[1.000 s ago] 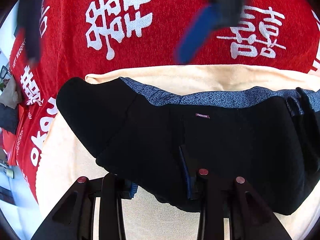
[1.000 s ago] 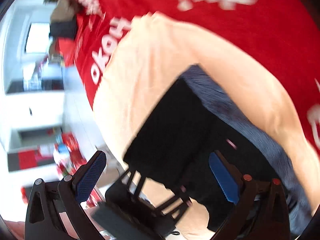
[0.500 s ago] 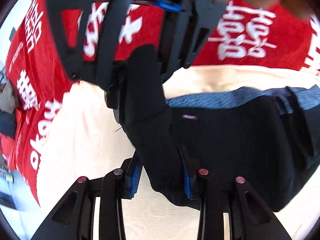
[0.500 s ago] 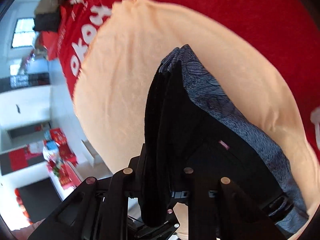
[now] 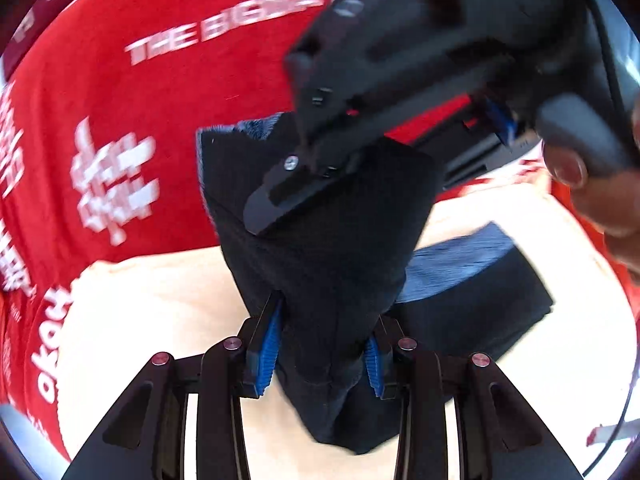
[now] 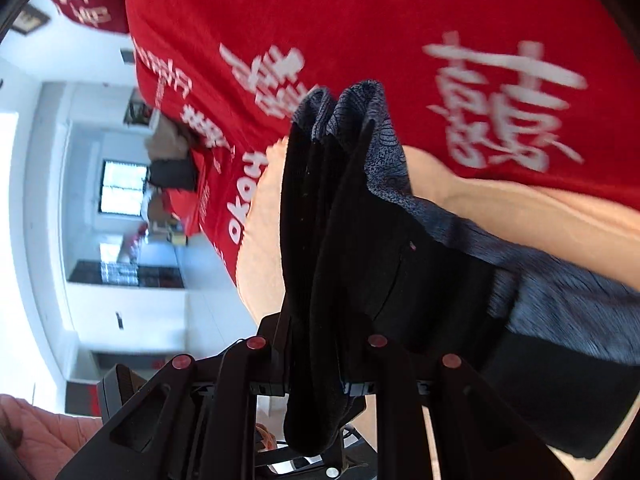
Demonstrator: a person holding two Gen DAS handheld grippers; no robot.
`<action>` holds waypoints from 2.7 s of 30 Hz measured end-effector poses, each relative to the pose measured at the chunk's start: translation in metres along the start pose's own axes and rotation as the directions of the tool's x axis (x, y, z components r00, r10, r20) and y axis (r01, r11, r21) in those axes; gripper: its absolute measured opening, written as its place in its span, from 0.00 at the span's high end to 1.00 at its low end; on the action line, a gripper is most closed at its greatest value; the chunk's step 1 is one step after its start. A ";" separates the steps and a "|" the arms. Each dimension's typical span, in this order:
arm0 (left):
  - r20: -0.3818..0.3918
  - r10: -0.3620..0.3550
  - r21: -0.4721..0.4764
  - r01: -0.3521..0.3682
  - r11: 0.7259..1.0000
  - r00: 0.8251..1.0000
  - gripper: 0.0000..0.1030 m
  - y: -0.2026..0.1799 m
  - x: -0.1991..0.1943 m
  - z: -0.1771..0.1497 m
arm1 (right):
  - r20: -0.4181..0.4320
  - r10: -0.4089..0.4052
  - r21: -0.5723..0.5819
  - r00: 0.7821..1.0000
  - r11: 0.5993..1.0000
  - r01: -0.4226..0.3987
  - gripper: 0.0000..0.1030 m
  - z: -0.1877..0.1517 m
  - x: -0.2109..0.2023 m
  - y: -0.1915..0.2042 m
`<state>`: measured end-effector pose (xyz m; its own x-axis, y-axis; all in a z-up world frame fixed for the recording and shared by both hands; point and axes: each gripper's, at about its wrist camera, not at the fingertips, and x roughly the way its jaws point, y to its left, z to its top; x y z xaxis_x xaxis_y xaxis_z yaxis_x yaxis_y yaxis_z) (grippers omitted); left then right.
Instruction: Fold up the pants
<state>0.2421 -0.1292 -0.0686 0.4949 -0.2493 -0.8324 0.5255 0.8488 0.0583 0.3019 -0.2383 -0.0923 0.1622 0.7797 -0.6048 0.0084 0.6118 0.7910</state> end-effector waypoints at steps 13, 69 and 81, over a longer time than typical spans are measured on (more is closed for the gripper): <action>-0.169 -0.088 0.277 0.133 0.952 0.982 0.64 -0.179 0.072 -0.011 | 0.198 -0.004 0.321 0.980 0.945 -0.061 0.80 -0.104 -0.087 -0.206; -0.429 -0.088 -0.228 -0.013 0.974 0.899 0.00 -0.017 0.086 -0.054 | -0.021 -0.564 0.366 0.826 0.764 0.531 0.36 -0.173 -0.095 -0.187; -0.458 -0.082 -0.231 -0.029 0.973 0.885 0.00 -0.008 0.101 -0.043 | 0.033 -0.518 0.387 0.855 0.795 0.467 0.23 -0.164 -0.107 -0.193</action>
<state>0.2581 -0.1408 -0.1769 0.0784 -0.0770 -0.9939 0.3370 0.9404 -0.0463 0.1212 -0.4177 -0.1956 0.1667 0.3450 -0.9237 0.4648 0.7987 0.3822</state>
